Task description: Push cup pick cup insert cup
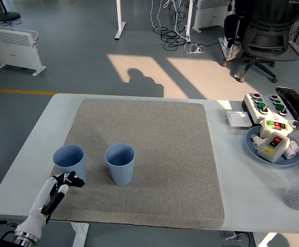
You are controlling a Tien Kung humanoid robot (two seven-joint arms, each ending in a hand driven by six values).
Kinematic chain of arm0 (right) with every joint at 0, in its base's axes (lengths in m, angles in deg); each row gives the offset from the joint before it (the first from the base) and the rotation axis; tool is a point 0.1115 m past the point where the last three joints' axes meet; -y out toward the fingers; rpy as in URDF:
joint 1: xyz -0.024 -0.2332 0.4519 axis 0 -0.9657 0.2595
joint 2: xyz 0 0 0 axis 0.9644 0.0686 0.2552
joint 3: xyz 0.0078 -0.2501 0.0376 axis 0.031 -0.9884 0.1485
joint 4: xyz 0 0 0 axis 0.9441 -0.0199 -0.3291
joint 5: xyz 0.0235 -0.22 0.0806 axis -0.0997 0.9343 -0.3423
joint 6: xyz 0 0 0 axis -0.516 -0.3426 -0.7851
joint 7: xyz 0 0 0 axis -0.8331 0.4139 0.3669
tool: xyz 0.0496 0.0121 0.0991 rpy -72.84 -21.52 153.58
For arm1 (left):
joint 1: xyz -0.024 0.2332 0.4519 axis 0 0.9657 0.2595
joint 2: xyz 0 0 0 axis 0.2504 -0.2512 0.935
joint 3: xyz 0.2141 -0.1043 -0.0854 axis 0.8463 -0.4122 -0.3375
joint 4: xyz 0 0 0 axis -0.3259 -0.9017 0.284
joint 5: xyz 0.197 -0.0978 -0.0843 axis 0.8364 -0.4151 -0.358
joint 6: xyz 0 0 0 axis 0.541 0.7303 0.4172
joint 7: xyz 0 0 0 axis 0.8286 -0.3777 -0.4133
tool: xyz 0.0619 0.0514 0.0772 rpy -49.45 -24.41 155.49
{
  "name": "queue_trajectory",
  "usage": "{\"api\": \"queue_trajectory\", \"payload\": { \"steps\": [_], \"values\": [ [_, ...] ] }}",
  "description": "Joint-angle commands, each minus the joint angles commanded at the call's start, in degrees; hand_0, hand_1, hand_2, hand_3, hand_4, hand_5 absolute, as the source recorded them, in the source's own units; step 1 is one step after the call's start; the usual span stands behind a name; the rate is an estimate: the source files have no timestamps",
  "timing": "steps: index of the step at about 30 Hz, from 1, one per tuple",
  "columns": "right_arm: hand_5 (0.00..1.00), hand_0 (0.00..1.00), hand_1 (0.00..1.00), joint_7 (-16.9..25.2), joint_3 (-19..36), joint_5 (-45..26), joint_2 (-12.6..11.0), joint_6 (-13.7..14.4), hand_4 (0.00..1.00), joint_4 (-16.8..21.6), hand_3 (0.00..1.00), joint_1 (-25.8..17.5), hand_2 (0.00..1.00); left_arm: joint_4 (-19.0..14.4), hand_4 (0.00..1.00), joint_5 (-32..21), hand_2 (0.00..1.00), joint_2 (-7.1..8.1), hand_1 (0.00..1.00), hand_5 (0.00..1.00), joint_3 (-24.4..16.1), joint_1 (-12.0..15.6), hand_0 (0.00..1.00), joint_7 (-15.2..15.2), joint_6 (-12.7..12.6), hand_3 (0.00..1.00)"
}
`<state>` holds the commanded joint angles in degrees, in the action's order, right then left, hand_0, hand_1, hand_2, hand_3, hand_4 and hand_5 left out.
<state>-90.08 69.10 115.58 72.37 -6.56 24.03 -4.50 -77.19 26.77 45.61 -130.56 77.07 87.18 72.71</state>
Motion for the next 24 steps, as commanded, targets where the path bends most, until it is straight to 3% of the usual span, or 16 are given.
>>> {"api": "queue_trajectory", "payload": {
  "steps": [5,10,24],
  "values": [
    [0.408,0.708,0.635,-0.1,0.2,0.3,0.0,0.0,0.123,0.0,0.584,-0.1,0.646,2.6,0.644,-0.8,0.534,0.15,0.564,0.998,0.9,-2.1,0.653,0.5,-0.2,0.476],
    [0.408,0.707,0.635,-0.2,0.4,0.7,0.1,-0.1,0.123,0.0,0.585,-0.3,0.646,6.1,0.646,-2.4,0.534,0.91,0.564,0.998,1.9,-5.9,0.654,1.0,-0.3,0.476],
    [0.409,0.708,0.636,-0.3,0.9,1.7,0.2,-0.3,0.121,0.1,0.584,-1.1,0.646,8.9,0.646,-8.8,0.531,3.16,0.563,0.998,6.0,-10.5,0.656,2.0,0.4,0.473]
  ]
}}
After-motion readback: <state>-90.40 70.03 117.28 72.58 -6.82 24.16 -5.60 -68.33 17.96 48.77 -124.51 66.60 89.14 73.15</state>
